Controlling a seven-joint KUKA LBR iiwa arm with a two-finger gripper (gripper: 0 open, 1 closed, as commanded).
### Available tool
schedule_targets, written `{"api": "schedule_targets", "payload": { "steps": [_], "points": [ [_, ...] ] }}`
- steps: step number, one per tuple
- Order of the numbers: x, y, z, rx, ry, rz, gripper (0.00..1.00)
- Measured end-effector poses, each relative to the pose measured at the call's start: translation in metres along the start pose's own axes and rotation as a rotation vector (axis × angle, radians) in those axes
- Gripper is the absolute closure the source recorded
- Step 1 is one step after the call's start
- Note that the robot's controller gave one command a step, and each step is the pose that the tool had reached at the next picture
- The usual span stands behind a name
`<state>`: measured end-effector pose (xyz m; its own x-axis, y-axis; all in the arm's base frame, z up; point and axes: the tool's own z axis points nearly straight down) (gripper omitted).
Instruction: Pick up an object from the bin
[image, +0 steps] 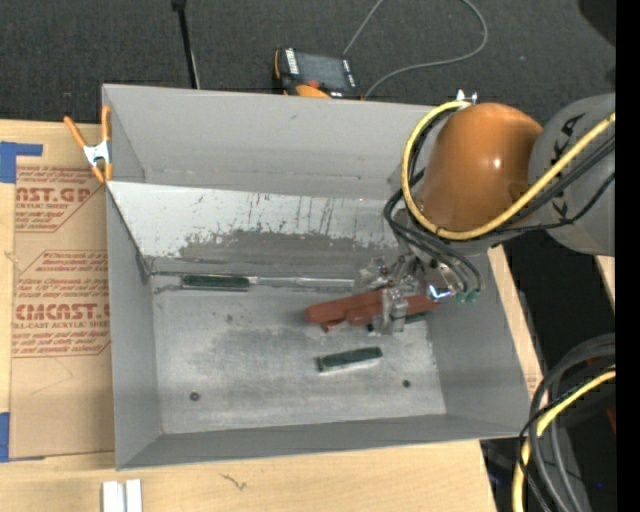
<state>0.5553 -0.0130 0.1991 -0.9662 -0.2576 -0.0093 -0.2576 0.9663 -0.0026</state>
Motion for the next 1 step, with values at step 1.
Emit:
{"api": "schedule_targets", "payload": {
  "steps": [1],
  "points": [
    [0.0178, 0.0019, -0.0814, -0.002, 0.003, -0.434, 1.00]
  ]
}}
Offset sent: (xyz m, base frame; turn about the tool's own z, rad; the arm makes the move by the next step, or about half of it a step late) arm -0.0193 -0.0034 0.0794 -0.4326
